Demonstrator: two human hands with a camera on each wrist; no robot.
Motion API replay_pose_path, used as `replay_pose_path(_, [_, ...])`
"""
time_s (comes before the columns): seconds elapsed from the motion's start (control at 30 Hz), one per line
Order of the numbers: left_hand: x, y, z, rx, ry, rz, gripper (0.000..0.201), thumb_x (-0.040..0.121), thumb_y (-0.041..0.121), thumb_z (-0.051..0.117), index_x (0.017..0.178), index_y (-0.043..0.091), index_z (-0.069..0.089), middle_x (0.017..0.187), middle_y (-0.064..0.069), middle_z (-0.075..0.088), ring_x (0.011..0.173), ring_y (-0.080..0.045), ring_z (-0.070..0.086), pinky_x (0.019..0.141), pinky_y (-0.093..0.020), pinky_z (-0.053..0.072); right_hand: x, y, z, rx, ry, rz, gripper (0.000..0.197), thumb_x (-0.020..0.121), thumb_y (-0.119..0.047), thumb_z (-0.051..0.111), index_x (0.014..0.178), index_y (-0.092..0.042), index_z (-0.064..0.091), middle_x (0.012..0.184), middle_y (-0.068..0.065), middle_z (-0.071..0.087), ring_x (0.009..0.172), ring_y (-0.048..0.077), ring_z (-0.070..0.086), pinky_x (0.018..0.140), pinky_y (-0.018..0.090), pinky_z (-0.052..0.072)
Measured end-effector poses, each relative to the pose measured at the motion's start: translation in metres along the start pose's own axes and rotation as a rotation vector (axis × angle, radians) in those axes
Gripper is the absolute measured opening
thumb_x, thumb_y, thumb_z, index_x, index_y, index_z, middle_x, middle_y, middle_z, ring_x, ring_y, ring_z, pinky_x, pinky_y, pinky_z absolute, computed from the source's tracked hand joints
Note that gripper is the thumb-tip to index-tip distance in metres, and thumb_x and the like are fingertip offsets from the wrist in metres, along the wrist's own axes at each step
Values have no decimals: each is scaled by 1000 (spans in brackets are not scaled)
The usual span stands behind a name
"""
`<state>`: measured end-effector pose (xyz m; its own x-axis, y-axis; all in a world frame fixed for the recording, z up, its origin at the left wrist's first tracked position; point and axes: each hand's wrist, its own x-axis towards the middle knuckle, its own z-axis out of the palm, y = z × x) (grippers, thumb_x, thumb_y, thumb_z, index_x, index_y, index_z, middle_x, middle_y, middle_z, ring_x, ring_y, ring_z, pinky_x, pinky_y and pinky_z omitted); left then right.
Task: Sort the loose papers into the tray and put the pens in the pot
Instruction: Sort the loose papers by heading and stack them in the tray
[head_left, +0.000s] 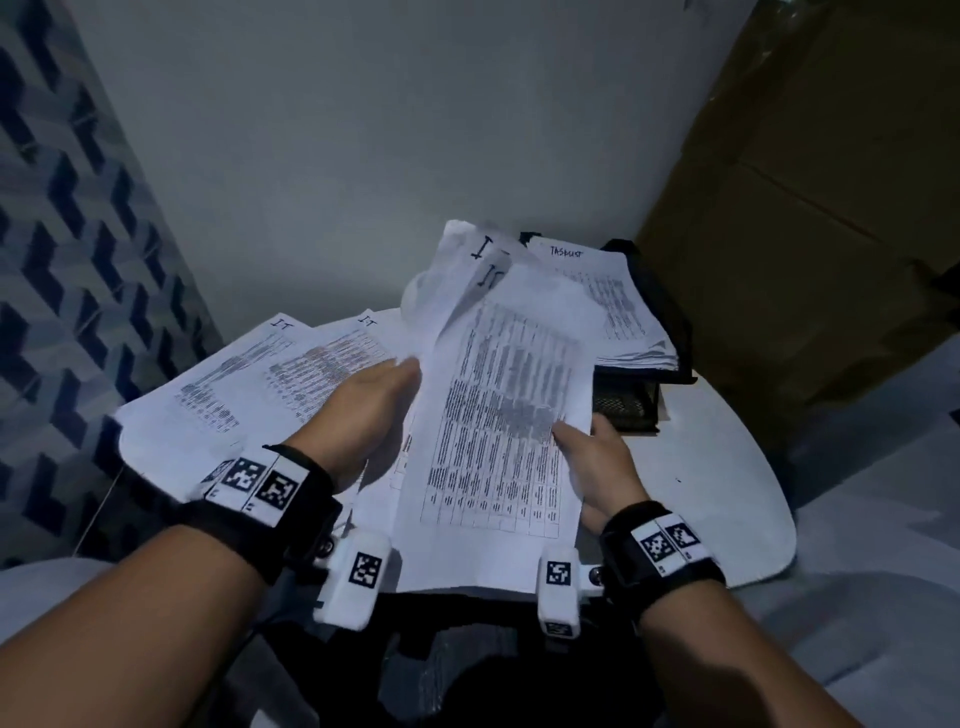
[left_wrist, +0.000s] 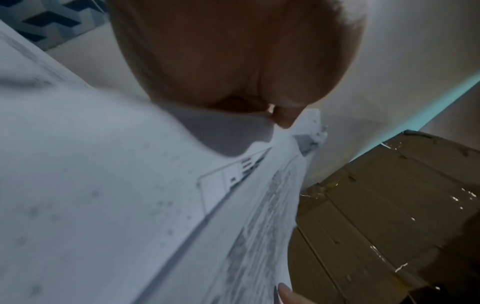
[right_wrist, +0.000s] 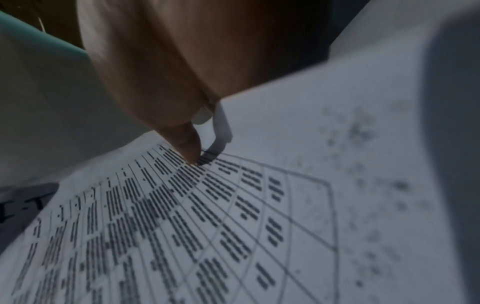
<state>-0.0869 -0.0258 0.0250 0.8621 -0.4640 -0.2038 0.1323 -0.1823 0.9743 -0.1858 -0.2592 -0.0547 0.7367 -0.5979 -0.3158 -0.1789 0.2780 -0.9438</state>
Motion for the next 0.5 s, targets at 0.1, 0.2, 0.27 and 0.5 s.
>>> replay_pose_path(0.1, [1, 1, 1, 109, -34, 10, 44, 104, 50, 48, 87, 11, 60, 67, -3, 58, 59, -20, 49, 61, -29, 42, 1, 4, 10, -62, -9, 11, 22, 92, -15, 65, 114, -18, 66, 113, 13, 73, 109, 42, 68, 97, 63, 53])
replay_pose_path(0.2, [5, -1, -7, 305, 20, 94, 16, 99, 30, 63, 89, 18, 64, 67, 7, 68, 64, -18, 61, 66, -32, 48, 3, 4, 19, -70, -14, 17, 13, 90, -18, 65, 103, -15, 68, 104, 15, 74, 101, 43, 69, 91, 60, 57])
replay_pose_path(0.27, [10, -1, -18, 448, 118, 126, 12, 96, 23, 65, 84, 20, 68, 73, 4, 72, 70, -19, 68, 67, -33, 53, 9, 4, 23, -77, -1, 21, 4, 95, -16, 64, 95, -12, 63, 88, 9, 67, 78, 31, 64, 77, 40, 58])
replay_pose_path(0.5, [16, 15, -66, 600, 369, 131, 13, 96, 23, 64, 95, 11, 70, 89, -10, 72, 88, -26, 66, 76, -36, 48, 48, 16, 22, -472, 57, 14, 21, 89, -12, 64, 70, -18, 65, 69, 2, 59, 63, 24, 57, 58, 32, 48])
